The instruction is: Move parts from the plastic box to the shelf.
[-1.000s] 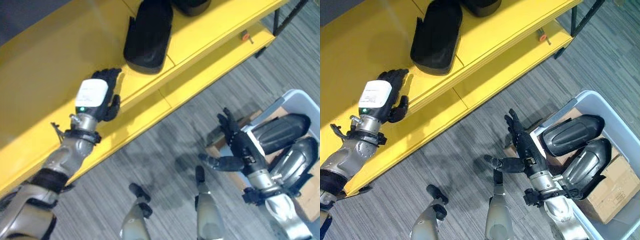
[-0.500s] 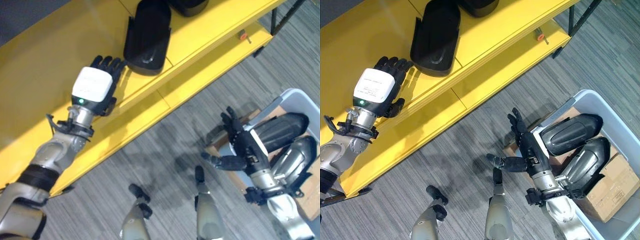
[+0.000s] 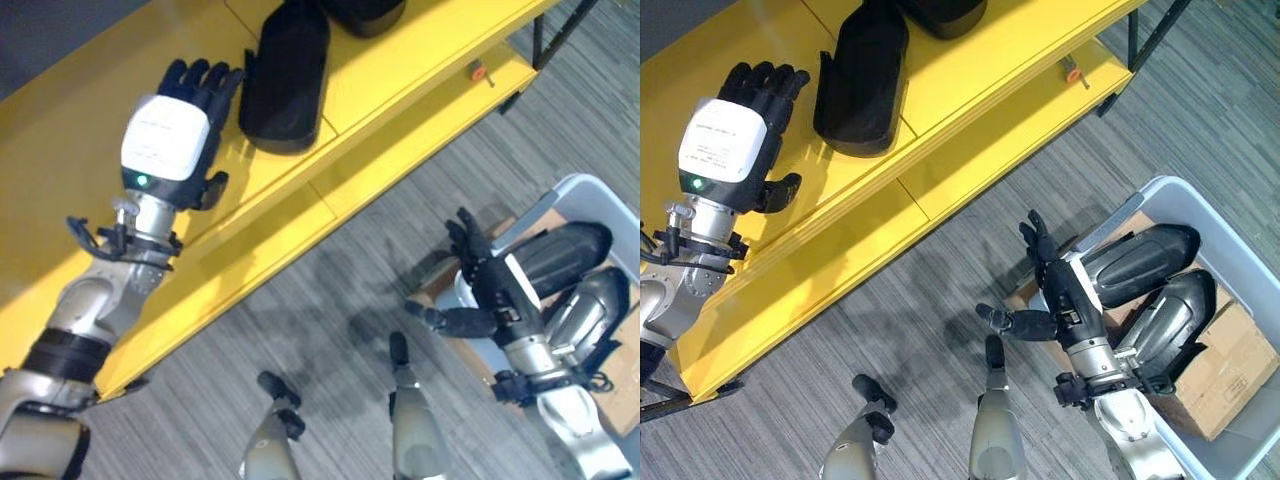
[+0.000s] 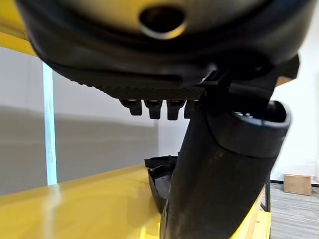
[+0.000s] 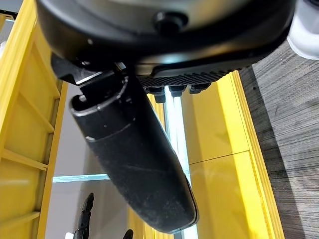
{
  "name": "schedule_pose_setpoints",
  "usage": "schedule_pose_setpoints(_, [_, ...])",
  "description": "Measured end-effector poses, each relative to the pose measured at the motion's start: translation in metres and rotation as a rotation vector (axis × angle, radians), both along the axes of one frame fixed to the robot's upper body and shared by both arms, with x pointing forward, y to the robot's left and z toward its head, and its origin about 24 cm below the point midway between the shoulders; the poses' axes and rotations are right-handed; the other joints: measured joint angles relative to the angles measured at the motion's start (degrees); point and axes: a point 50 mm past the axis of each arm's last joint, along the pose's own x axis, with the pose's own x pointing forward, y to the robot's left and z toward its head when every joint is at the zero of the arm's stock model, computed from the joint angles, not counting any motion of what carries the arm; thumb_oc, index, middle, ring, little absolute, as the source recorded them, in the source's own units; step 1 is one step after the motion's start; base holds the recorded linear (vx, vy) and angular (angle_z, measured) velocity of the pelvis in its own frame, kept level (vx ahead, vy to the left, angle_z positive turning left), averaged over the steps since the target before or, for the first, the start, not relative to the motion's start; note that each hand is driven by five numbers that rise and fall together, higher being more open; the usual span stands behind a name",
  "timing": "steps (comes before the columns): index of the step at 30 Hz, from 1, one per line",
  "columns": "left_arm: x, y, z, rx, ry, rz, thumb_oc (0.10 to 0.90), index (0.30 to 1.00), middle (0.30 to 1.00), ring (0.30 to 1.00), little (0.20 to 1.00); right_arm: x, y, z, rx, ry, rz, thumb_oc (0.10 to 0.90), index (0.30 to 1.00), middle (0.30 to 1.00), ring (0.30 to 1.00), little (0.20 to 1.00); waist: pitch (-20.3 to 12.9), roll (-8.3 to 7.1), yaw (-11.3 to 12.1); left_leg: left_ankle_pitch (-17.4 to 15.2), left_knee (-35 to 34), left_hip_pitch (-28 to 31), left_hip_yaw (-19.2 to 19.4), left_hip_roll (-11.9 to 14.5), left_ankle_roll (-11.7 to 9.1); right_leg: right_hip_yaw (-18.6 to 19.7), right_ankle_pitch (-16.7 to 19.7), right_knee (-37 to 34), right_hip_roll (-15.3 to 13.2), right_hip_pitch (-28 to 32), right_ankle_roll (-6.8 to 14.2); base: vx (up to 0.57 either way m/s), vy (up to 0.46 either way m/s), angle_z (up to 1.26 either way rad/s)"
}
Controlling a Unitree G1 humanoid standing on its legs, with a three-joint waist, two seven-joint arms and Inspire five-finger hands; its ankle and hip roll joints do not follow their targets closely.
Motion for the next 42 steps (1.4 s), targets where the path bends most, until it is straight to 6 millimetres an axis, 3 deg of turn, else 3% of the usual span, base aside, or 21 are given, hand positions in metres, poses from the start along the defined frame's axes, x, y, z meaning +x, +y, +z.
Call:
schedule_pose_setpoints(3, [0.005,-0.004,0.000,-0.021,0.004,-0.008,0.900,1.000,1.000,1.000,1.000,0.000,0.000,0.000,0.000,-0.002,0.001,0.900,1.000,1.000,1.000,1.000,0.00,-0.01,-0.37,0.00,0.00,0.00,0.02,0.02,0.00,0.06,0.00,0.04,0.02,-0.05,0.00,0.00,0.000,0.00])
schedule_pose_setpoints(6, [0.022,-0.011,-0.003,-0.041,0.023,0.009,0.900,1.000,1.000,1.000,1.000,0.000,0.000,0.001,0.000,-0.002,0.001,0.900,1.000,1.000,1.000,1.000,-0.01,-0.02,-1.28,0.00,0.01,0.20,0.25,0.08,-0.01,0.27,0.00,0.11,0.10,-0.12,0.00,0.00,-0.007,-0.03])
schedule_pose_setpoints(15, [0.051,-0.038,-0.013,0.033,0.105,-0.005,0.900,1.000,1.000,1.000,1.000,0.001,0.001,0.001,0.002,-0.003,-0.001,0.900,1.000,1.000,1.000,1.000,-0.11,-0.07,-3.05,-0.01,-0.02,0.46,0.79,0.34,-0.04,0.64,-0.03,0.53,0.38,-0.58,-0.05,0.00,-0.005,-0.03])
schedule_pose_setpoints(17, [0.054,-0.043,-0.005,0.015,0.098,-0.019,0.900,1.000,1.000,1.000,1.000,0.002,0.002,0.002,0.000,-0.009,0.007,0.900,1.000,1.000,1.000,1.000,-0.12,-0.10,-2.95,-0.10,-0.01,0.57,1.30,0.38,-0.20,1.24,-0.08,0.90,0.38,-1.20,-0.11,0.00,-0.022,-0.14])
schedule_pose_setpoints(27, [0.069,-0.040,0.003,-0.001,0.131,0.037,0.900,1.000,1.000,1.000,1.000,0.001,0.001,0.001,0.000,-0.005,0.002,0.900,1.000,1.000,1.000,1.000,-0.39,-0.16,-4.07,-0.45,0.06,0.28,1.99,0.70,-0.77,2.23,-0.36,1.96,0.47,-2.69,-0.57,0.00,-0.004,-0.03])
schedule_pose_setpoints(31, [0.077,-0.040,0.008,-0.076,0.165,0.064,0.900,1.000,1.000,1.000,1.000,0.001,0.001,0.001,0.001,-0.004,0.001,0.900,1.000,1.000,1.000,1.000,-0.89,-0.18,-3.89,-0.44,0.52,-0.26,2.07,0.98,-0.78,2.76,-0.36,2.62,0.67,-3.50,-0.62,0.00,-0.003,-0.02])
schedule_pose_setpoints(36, [0.085,-0.023,0.003,-0.276,0.262,0.134,0.900,1.000,1.000,1.000,1.000,-0.005,-0.001,-0.006,0.009,0.034,-0.002,0.900,1.000,1.000,1.000,1.000,-2.36,-0.16,-4.42,-0.37,0.76,-0.33,2.47,1.44,-0.92,3.40,-0.65,3.27,1.07,-4.37,-0.48,0.01,-0.013,-0.06])
schedule_pose_setpoints(42, [0.085,0.001,0.000,-0.628,0.355,0.146,0.900,1.000,1.000,1.000,1.000,-0.015,-0.001,-0.017,0.053,0.097,0.006,0.900,1.000,1.000,1.000,1.000,-3.67,-0.25,-5.07,-0.29,1.49,-1.49,2.63,2.24,-0.95,3.66,-0.25,4.07,1.66,-5.91,-1.12,0.01,-0.005,-0.04])
